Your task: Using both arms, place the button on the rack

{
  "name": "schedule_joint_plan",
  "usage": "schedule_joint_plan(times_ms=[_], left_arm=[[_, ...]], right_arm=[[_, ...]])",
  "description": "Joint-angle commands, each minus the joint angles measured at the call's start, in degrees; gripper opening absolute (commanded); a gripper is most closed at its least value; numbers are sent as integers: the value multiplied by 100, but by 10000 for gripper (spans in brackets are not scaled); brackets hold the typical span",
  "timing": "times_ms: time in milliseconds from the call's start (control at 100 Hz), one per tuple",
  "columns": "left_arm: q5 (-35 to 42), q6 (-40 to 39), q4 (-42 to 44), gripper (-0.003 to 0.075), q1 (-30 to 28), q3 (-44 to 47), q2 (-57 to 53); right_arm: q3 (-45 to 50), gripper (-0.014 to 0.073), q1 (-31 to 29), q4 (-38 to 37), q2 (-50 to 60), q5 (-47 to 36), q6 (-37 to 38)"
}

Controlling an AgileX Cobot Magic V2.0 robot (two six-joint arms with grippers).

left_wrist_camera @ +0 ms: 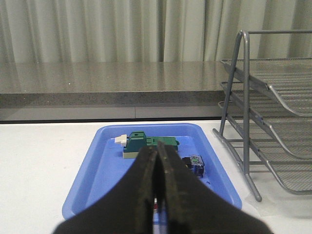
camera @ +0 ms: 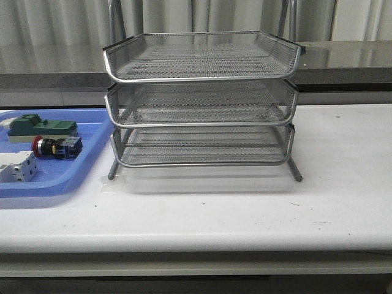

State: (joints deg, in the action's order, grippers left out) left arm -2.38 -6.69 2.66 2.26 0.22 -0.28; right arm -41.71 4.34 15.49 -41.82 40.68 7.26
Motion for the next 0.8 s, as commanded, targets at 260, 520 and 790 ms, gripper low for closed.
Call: schedule_joint_plan(times_ms=[260,520,790], left_arm=[[503,-47,-56,-20,-16,194,-177],[503,-47,-56,-20,-16,194,-177],[503,-47,-56,-20,-16,194,-177]], right_arm=[[-182,340,-44,1792,-1375,-909,-47],[-182,372,544,2444,-2399,-1860,-509],[-189,372,921,3314,-3495,-2637,-985]])
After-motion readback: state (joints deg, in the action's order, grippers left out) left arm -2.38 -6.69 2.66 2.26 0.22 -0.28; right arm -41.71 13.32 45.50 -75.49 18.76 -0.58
